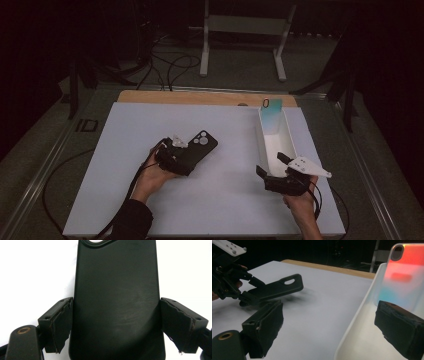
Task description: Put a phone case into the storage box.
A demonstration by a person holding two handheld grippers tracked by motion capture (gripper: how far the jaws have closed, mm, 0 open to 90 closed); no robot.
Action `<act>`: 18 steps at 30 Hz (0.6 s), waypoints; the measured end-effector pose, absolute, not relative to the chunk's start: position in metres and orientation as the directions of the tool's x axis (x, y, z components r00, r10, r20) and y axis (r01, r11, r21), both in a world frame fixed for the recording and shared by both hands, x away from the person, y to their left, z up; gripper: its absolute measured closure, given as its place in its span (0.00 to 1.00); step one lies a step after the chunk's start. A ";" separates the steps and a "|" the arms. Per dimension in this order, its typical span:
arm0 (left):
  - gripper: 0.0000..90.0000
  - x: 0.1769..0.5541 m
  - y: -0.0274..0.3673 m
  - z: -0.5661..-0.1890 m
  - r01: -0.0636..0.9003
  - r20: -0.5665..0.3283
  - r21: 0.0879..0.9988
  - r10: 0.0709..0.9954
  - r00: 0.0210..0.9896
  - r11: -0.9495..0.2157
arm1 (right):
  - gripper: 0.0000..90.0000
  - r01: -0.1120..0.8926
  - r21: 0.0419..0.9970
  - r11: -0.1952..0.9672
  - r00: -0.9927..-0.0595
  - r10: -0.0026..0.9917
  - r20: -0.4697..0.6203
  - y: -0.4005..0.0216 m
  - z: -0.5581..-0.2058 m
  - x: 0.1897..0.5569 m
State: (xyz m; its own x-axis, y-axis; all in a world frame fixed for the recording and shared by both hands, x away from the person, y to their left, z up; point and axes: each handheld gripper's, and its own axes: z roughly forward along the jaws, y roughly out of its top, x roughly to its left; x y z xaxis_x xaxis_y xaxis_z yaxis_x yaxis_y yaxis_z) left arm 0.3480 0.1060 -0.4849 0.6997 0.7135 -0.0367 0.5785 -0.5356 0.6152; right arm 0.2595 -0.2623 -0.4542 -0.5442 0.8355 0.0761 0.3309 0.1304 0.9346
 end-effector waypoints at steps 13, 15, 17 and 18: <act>0.17 0.336 0.108 -0.467 0.533 -0.035 0.665 0.692 0.721 -0.522 | 0.09 0.369 0.921 0.126 -0.584 0.802 0.124 -0.251 -0.438 0.270; 0.17 0.334 0.107 -0.464 0.529 -0.037 0.672 0.689 0.723 -0.519 | 0.09 0.371 0.921 0.117 -0.595 0.792 0.139 -0.248 -0.435 0.272; 0.17 0.333 0.106 -0.461 0.519 -0.037 0.681 0.683 0.730 -0.517 | 0.09 0.373 0.920 0.118 -0.600 0.788 0.142 -0.246 -0.433 0.274; 0.17 0.333 0.106 -0.461 0.519 -0.037 0.681 0.683 0.730 -0.517 | 0.09 0.373 0.920 0.118 -0.600 0.788 0.142 -0.246 -0.433 0.274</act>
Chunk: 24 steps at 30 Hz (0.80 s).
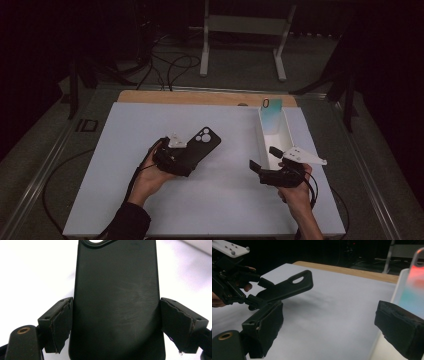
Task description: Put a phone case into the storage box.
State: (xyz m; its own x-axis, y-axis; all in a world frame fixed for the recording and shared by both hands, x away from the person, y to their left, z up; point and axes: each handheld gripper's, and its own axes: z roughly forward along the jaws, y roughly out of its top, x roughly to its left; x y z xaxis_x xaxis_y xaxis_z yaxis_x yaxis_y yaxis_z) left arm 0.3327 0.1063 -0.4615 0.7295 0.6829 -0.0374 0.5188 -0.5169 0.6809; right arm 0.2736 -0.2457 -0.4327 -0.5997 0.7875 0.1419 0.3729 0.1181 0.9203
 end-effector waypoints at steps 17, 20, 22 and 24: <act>0.17 0.319 0.085 -0.443 0.445 -0.026 0.730 0.630 0.776 -0.518 | 0.09 0.399 0.912 0.094 -0.642 0.739 0.204 -0.227 -0.420 0.286; 0.17 0.315 0.078 -0.439 0.426 -0.021 0.738 0.613 0.790 -0.523 | 0.09 0.405 0.911 0.082 -0.656 0.719 0.228 -0.223 -0.416 0.288; 0.17 0.314 0.076 -0.438 0.417 -0.022 0.745 0.606 0.795 -0.521 | 0.09 0.407 0.909 0.086 -0.661 0.715 0.228 -0.220 -0.415 0.289; 0.17 0.312 0.074 -0.436 0.409 -0.024 0.750 0.597 0.802 -0.520 | 0.09 0.411 0.907 0.088 -0.664 0.711 0.232 -0.217 -0.414 0.291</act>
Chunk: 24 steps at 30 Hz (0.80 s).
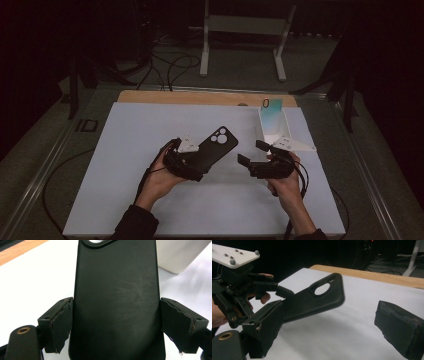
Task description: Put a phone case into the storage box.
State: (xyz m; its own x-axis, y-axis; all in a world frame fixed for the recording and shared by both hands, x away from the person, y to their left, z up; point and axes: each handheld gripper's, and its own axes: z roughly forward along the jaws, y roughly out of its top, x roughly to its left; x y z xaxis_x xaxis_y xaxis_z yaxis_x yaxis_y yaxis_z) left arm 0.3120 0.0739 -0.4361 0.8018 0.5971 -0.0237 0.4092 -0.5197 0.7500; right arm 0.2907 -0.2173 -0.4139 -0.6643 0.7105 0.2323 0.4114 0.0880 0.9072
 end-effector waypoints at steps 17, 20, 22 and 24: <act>0.17 0.295 0.056 -0.421 0.336 -0.021 0.793 0.529 0.848 -0.508 | 0.24 0.468 0.876 0.114 -0.668 0.695 0.266 -0.195 -0.413 0.299; 0.17 0.294 0.055 -0.421 0.336 -0.020 0.793 0.529 0.848 -0.508 | 0.28 0.481 0.869 0.114 -0.654 0.707 0.269 -0.194 -0.413 0.299; 0.17 0.294 0.055 -0.421 0.336 -0.023 0.796 0.530 0.847 -0.503 | 0.30 0.488 0.866 0.105 -0.648 0.709 0.278 -0.194 -0.412 0.300; 0.17 0.293 0.054 -0.421 0.334 -0.021 0.800 0.533 0.846 -0.498 | 0.36 0.513 0.855 0.078 -0.631 0.709 0.314 -0.196 -0.412 0.301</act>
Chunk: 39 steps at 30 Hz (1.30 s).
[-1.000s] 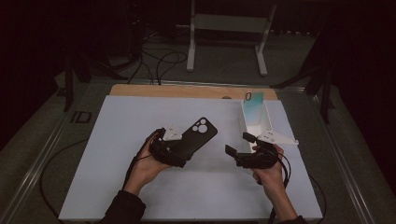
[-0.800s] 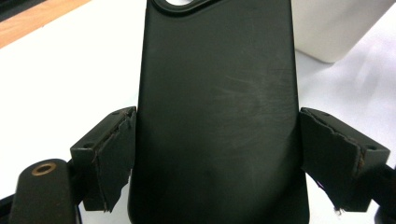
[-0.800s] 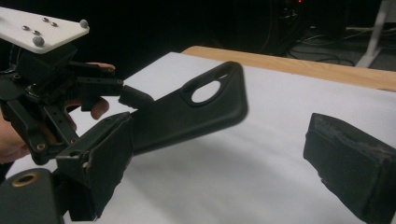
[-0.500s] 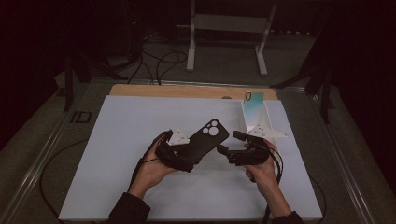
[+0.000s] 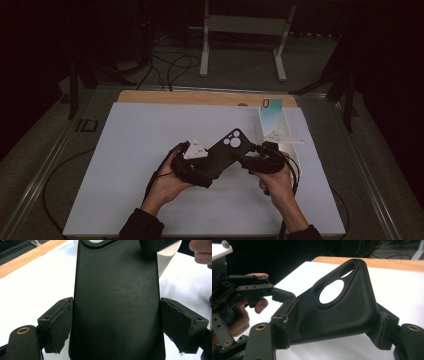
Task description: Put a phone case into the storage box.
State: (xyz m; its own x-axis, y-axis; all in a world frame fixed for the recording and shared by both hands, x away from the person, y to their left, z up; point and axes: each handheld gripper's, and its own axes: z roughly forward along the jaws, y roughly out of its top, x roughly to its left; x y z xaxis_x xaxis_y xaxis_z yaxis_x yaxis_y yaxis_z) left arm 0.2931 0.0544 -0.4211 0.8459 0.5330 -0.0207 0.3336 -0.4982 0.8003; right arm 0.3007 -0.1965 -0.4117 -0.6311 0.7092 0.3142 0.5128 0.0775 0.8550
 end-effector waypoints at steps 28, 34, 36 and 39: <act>0.21 0.291 0.038 -0.430 0.323 0.012 0.781 0.531 0.847 -0.534 | 0.95 0.524 0.847 0.090 -0.696 0.618 0.365 -0.173 -0.405 0.294; 0.30 0.293 0.045 -0.429 0.341 -0.029 0.795 0.530 0.848 -0.502 | 0.96 0.501 0.859 0.110 -0.692 0.647 0.321 -0.174 -0.405 0.292; 0.29 0.293 0.046 -0.430 0.344 -0.033 0.795 0.531 0.847 -0.499 | 0.96 0.498 0.860 0.108 -0.693 0.646 0.321 -0.175 -0.405 0.292; 0.27 0.295 0.048 -0.430 0.353 -0.051 0.796 0.528 0.848 -0.491 | 0.96 0.489 0.865 0.112 -0.698 0.646 0.311 -0.176 -0.404 0.292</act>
State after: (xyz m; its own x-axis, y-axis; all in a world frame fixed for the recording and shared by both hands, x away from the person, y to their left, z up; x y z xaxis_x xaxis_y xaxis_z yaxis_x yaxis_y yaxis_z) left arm 0.2946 0.0480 -0.4299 0.8478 0.5279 -0.0507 0.3532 -0.4909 0.7964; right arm 0.2924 -0.1762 -0.4040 -0.6975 0.6457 0.3107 0.4892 0.1123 0.8649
